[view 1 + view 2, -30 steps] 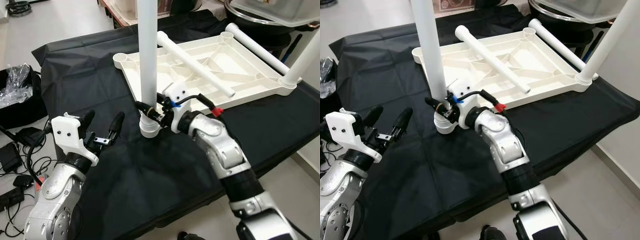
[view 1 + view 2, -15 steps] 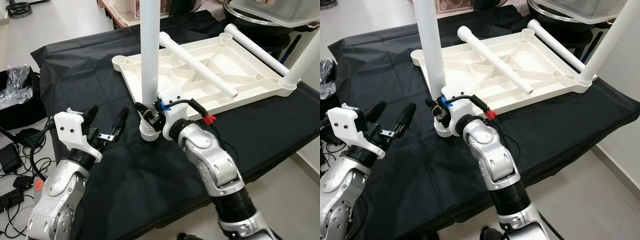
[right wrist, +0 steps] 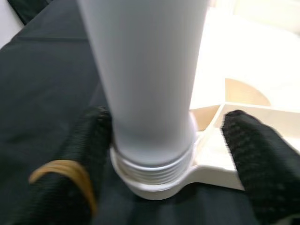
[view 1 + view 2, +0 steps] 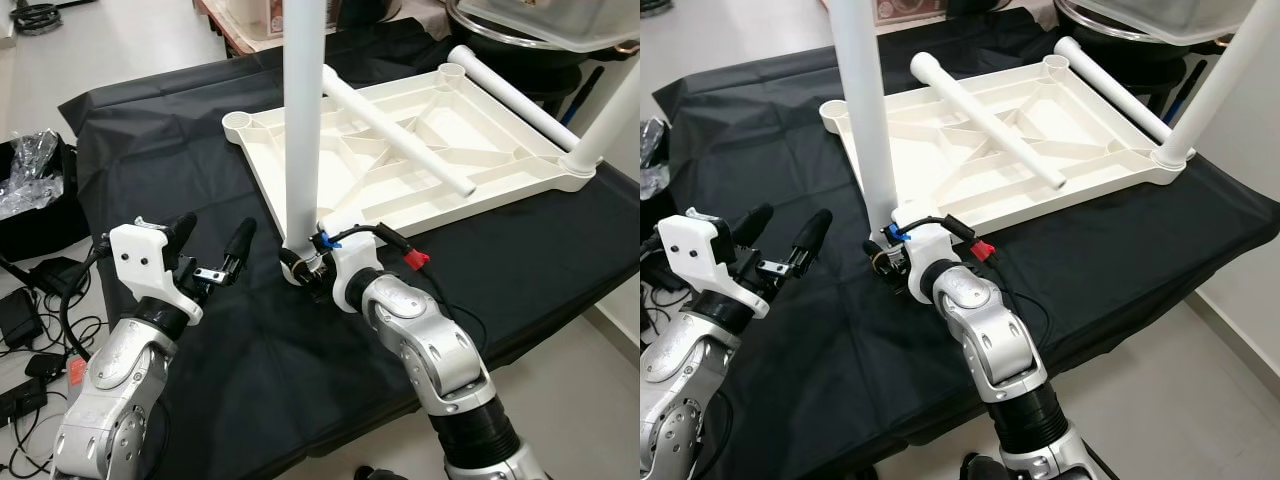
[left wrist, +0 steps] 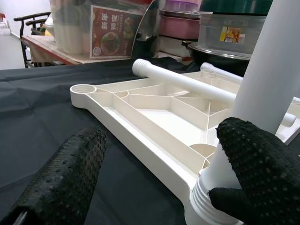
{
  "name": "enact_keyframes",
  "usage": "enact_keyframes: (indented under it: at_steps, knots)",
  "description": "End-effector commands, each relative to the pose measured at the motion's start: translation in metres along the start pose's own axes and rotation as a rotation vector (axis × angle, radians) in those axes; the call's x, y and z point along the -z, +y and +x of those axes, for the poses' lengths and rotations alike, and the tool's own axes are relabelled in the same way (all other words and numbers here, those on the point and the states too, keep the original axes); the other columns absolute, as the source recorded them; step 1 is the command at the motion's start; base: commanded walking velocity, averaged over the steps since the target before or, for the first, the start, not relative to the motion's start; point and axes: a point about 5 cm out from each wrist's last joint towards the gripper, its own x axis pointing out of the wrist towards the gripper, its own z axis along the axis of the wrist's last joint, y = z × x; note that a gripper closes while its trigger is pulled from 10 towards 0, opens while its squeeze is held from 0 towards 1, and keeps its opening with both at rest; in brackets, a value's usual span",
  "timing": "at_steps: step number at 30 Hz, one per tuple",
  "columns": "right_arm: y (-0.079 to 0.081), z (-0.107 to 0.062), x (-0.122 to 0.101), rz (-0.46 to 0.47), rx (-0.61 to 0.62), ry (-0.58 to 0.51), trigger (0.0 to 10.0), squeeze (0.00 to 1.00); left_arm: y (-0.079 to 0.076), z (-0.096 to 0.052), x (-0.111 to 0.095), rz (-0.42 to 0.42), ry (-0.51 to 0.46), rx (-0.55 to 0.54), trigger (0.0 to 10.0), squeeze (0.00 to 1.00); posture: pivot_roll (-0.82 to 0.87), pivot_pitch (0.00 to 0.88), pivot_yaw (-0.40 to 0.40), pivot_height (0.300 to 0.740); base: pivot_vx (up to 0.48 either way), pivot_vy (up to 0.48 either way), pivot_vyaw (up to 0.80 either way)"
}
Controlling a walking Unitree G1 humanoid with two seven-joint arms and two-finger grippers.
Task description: Building children table
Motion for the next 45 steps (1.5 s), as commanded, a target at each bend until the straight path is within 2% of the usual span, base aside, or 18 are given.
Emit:
enact_keyframes:
  at_steps: [1,8,9,10,12,16,17,18,20,21,23,27,29,30,32,36,39,45]
  knots:
    - [-0.009,-0.003,-0.001,0.008,0.034,-0.003,10.0,1.0,0.001,-0.001,0.002,0.0,0.006,0.005,10.0,0.0,-0.02,0.191,-0.019,0.74,0.0,0.0,0.0]
    - [-0.015,-0.012,-0.011,-0.004,-0.048,-0.084,10.0,1.0,0.001,0.0,0.0,-0.008,-0.002,0.02,10.0,0.0,-0.02,0.19,-0.017,0.74,0.0,0.0,0.0]
    - [-0.014,-0.018,-0.01,-0.007,-0.133,-0.096,10.0,1.0,-0.001,0.0,0.0,-0.015,-0.007,0.037,10.0,0.0,-0.02,0.188,-0.015,0.74,0.0,0.0,0.0]
    - [-0.014,-0.018,-0.01,-0.007,-0.133,-0.096,10.0,1.0,-0.001,0.0,0.0,-0.015,-0.007,0.037,10.0,0.0,-0.02,0.188,-0.015,0.74,0.0,0.0,0.0]
    - [-0.025,-0.033,-0.003,-0.008,-0.228,-0.096,10.0,1.0,-0.004,-0.003,-0.004,-0.038,-0.021,0.098,10.0,0.0,-0.02,0.187,-0.014,0.74,0.0,0.0,0.0]
    - [-0.035,-0.046,0.002,0.011,-0.305,-0.09,10.0,1.0,-0.005,-0.005,-0.008,-0.041,-0.025,0.157,10.0,0.0,-0.02,0.186,-0.015,0.74,0.0,0.0,0.0]
    - [-0.045,-0.052,0.004,0.022,-0.304,-0.089,10.0,0.74,-0.005,-0.006,-0.01,-0.038,-0.021,0.191,10.0,0.0,-0.02,0.185,-0.012,0.74,0.0,0.0,0.0]
    - [-0.057,-0.057,0.005,0.023,-0.272,-0.091,10.0,0.11,-0.005,-0.006,-0.011,-0.038,-0.018,0.23,10.0,0.0,-0.02,0.183,-0.01,0.74,0.0,0.0,0.0]
    - [-0.065,-0.06,0.005,0.021,-0.247,-0.093,10.0,0.11,-0.005,-0.006,-0.013,-0.037,-0.015,0.256,10.0,0.0,-0.02,0.183,-0.01,0.74,0.0,0.0,0.0]
    - [-0.073,-0.067,0.005,0.036,-0.232,-0.104,10.0,0.0,-0.008,-0.006,-0.013,-0.027,-0.001,0.329,10.0,0.0,-0.03,0.179,-0.007,0.74,0.0,0.0,0.0]
    - [-0.074,-0.069,0.005,0.044,-0.231,-0.11,10.0,0.0,-0.01,-0.006,-0.013,-0.023,0.005,0.357,10.0,0.0,-0.03,0.178,-0.007,0.74,0.0,0.0,0.0]
    - [-0.071,-0.078,0.005,0.045,-0.311,-0.125,10.0,0.0,-0.017,0.006,-0.012,0.021,0.021,0.429,10.0,0.0,-0.03,0.172,-0.006,0.74,0.0,0.0,0.0]
    - [-0.074,-0.084,0.007,0.029,-0.355,-0.113,10.0,0.0,-0.023,0.021,-0.008,0.058,0.034,0.467,10.0,0.0,-0.02,0.168,-0.004,0.74,0.0,0.0,0.0]
    - [-0.074,-0.084,0.007,0.029,-0.355,-0.113,10.0,0.0,-0.023,0.021,-0.008,0.058,0.034,0.467,10.0,0.0,-0.02,0.168,-0.004,0.74,0.0,0.0,0.0]
    - [-0.084,-0.088,0.012,-0.015,-0.347,-0.069,10.0,0.0,-0.034,0.045,0.006,0.104,0.065,0.489,10.0,0.0,-0.03,0.162,0.003,0.74,0.0,0.0,0.0]
    - [-0.087,-0.089,0.012,-0.026,-0.35,-0.06,10.0,0.0,-0.038,0.054,0.016,0.126,0.09,0.495,10.0,0.0,-0.03,0.161,0.005,0.74,0.0,0.0,0.0]
    - [-0.089,-0.097,0.012,-0.046,-0.377,-0.037,10.0,0.0,-0.038,0.067,0.025,0.182,0.103,0.457,10.0,0.0,-0.04,0.166,0.012,0.74,0.0,0.0,0.0]
    - [-0.093,-0.108,0.019,-0.047,-0.362,-0.007,10.0,0.0,-0.039,0.077,0.016,0.152,0.054,0.445,10.0,0.0,-0.05,0.172,0.015,0.74,0.0,0.0,0.0]
